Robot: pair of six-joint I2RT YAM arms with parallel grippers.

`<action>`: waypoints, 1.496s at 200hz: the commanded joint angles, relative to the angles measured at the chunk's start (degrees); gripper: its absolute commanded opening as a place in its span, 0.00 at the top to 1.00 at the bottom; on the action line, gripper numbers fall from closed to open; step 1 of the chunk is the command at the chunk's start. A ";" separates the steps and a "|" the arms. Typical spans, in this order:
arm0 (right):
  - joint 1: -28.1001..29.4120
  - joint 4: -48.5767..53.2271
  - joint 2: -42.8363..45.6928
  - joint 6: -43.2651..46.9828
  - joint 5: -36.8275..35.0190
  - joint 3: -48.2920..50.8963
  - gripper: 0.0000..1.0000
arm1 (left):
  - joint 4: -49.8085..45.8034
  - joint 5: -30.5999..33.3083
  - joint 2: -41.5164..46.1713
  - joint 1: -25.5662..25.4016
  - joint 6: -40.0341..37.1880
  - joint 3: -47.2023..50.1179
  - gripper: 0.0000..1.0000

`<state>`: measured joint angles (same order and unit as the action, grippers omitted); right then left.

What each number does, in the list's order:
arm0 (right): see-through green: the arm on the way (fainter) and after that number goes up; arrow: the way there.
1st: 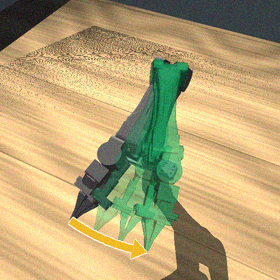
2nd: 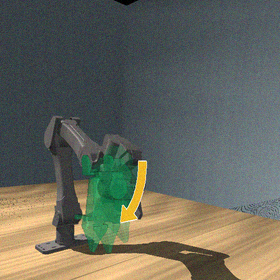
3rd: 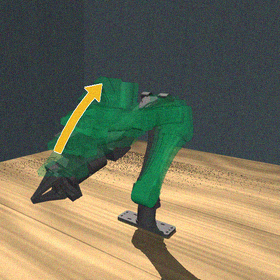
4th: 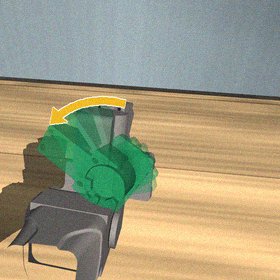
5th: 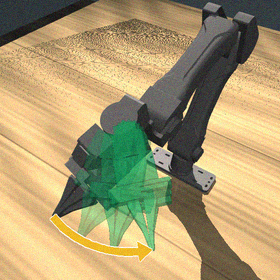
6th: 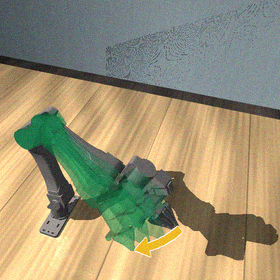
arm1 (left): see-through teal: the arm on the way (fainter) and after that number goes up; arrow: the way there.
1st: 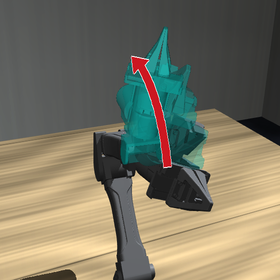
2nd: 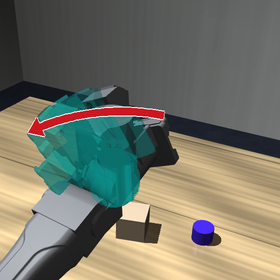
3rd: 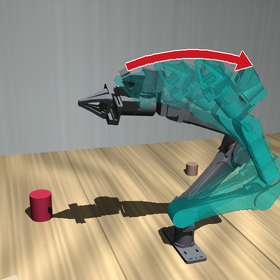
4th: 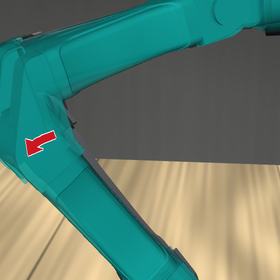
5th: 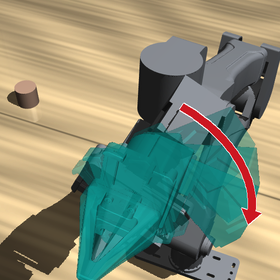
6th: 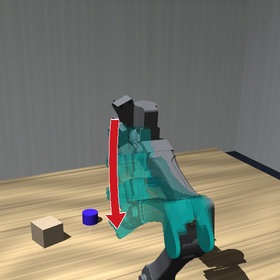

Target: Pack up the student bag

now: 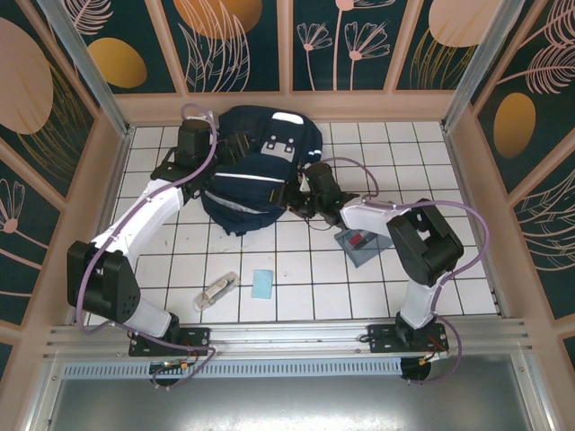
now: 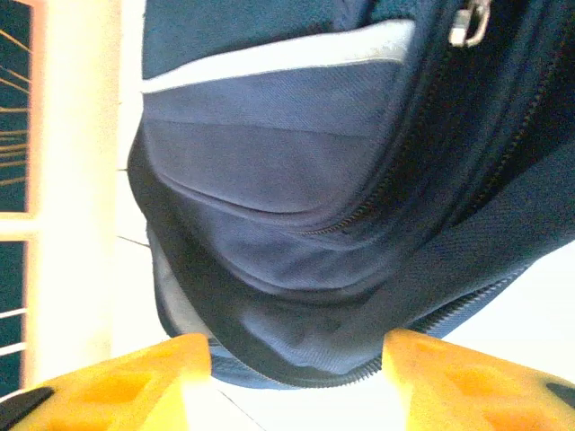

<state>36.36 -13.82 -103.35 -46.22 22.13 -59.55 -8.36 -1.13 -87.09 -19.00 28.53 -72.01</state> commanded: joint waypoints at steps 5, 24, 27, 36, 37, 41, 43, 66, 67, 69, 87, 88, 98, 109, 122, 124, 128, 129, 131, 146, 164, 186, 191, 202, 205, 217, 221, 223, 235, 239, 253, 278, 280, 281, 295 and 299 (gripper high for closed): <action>-2.19 5.92 7.14 5.50 1.24 -2.06 0.38 | 0.17 -1.06 -0.80 0.31 -3.25 -2.22 0.25; -4.55 13.81 12.38 10.52 -4.55 -1.55 0.37 | -0.13 -7.45 -3.07 0.22 -3.22 -2.57 0.27; -4.67 14.72 13.23 11.14 -5.57 -1.26 0.37 | -0.02 -8.66 -3.38 0.20 -3.04 -2.42 0.27; -6.97 16.87 15.58 12.71 -8.18 -0.43 0.35 | 0.05 -11.35 -4.70 -0.18 -3.00 -2.44 0.29; -7.21 17.02 15.87 12.90 -8.47 -0.32 0.35 | 0.03 -11.48 -4.86 -0.26 -3.02 -2.44 0.29; -8.24 17.67 16.82 13.43 -9.38 0.15 0.35 | -0.24 -11.79 -5.40 -0.67 -3.17 -2.64 0.29; -8.70 18.10 17.23 13.67 -9.74 0.34 0.35 | -0.47 -11.73 -5.73 -0.88 -3.38 -2.73 0.29; -15.52 19.85 21.04 14.97 -11.83 2.84 0.34 | -4.46 -5.76 -9.32 -5.45 -7.37 -5.25 0.30; -15.79 19.87 21.11 14.95 -11.84 2.94 0.34 | -4.64 -5.35 -9.50 -5.70 -7.58 -5.47 0.30; -16.39 19.88 21.35 14.93 -11.85 3.19 0.34 | -5.13 -4.67 -9.85 -6.16 -8.00 -5.79 0.30; -20.81 18.46 22.74 14.76 -10.53 5.42 0.34 | -7.38 -0.52 -13.70 -9.76 -10.32 -8.21 0.30; -20.94 18.34 22.75 14.80 -10.48 5.59 0.34 | -7.42 -0.36 -13.89 -9.92 -10.38 -8.31 0.30; -22.73 17.39 22.83 14.43 -10.14 6.69 0.34 | -7.89 0.92 -15.66 -11.29 -10.99 -9.31 0.30; -24.17 16.34 22.48 14.40 -9.28 7.63 0.34 | -8.50 2.89 -17.92 -12.61 -12.13 -10.79 0.31; -25.42 15.76 21.53 14.23 -8.38 8.18 0.34 | -10.46 6.31 -21.08 -14.74 -14.40 -13.37 0.31; -25.56 15.74 21.42 14.18 -8.23 8.14 0.34 | -10.80 6.71 -21.52 -15.07 -14.87 -13.80 0.31; -25.92 15.76 20.97 14.22 -7.87 8.07 0.34 | -11.49 7.75 -22.63 -15.86 -15.90 -14.61 0.31; -25.95 15.76 20.90 14.22 -7.75 8.06 0.34 | -11.67 8.09 -22.92 -16.10 -16.20 -14.76 0.30; -26.11 15.82 20.71 14.22 -7.55 8.03 0.34 | -12.03 8.62 -23.40 -16.47 -16.77 -15.32 0.30; -26.63 15.93 19.44 14.44 -6.20 7.72 0.35 | -14.00 12.47 -27.20 -19.81 -21.11 -18.12 0.29; -26.67 16.00 18.76 14.58 -5.74 7.69 0.35 | -15.94 18.47 -31.80 -22.95 -23.82 -21.52 0.28; -26.77 15.34 18.93 14.25 -5.27 8.60 0.35 | -18.49 21.26 -36.44 -24.31 -24.18 -26.22 0.27; -26.72 15.27 19.06 14.23 -5.26 8.76 0.35 | -18.82 22.01 -37.19 -24.49 -24.37 -26.92 0.26; -26.69 15.31 19.51 14.29 -5.31 9.21 0.35 | -19.38 24.95 -38.87 -24.84 -24.51 -27.97 0.25; -26.76 15.25 19.64 14.31 -5.40 9.33 0.35 | -19.59 25.82 -39.30 -24.89 -24.43 -28.12 0.24; -26.81 15.40 20.38 14.36 -5.92 9.88 0.35 | -20.57 29.68 -41.08 -24.89 -24.41 -28.86 0.22; -26.86 15.40 20.52 14.46 -6.02 9.97 0.35 | -20.84 30.97 -41.64 -24.92 -24.34 -29.11 0.22; -26.80 15.38 20.62 14.48 -6.04 10.04 0.35 | -21.00 31.46 -41.95 -24.93 -24.34 -29.19 0.21; -26.93 15.32 21.20 14.53 -5.96 10.34 0.35 | -21.65 34.47 -43.73 -24.94 -24.62 -29.58 0.20; -26.88 15.29 21.27 14.57 -5.91 10.33 0.35 | -22.04 35.56 -44.48 -24.94 -24.66 -29.82 0.20; -27.01 15.48 21.60 14.66 -6.17 10.42 0.35 | -23.87 40.59 -47.44 -24.90 -24.49 -30.96 0.19; -27.10 15.14 22.13 14.49 -6.22 10.72 0.35 | -25.64 46.60 -51.01 -24.87 -24.75 -31.19 0.23; -27.12 15.10 22.14 14.44 -6.22 10.75 0.35 | -25.56 46.97 -51.06 -24.90 -24.71 -30.94 0.24; -27.08 15.12 22.18 14.42 -6.22 10.76 0.35 | -25.52 47.21 -51.07 -24.88 -24.73 -30.84 0.24; -27.09 14.88 22.10 14.32 -6.12 10.86 0.35 | -22.43 50.48 -50.67 -24.89 -25.62 -28.24 0.31; -27.07 14.81 22.07 14.27 -6.16 10.86 0.35 | -21.28 51.64 -50.48 -24.85 -26.09 -27.26 0.35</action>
<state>9.74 2.39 -82.76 -32.88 16.14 -49.43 -28.88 39.24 -134.67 -46.33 4.36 -103.18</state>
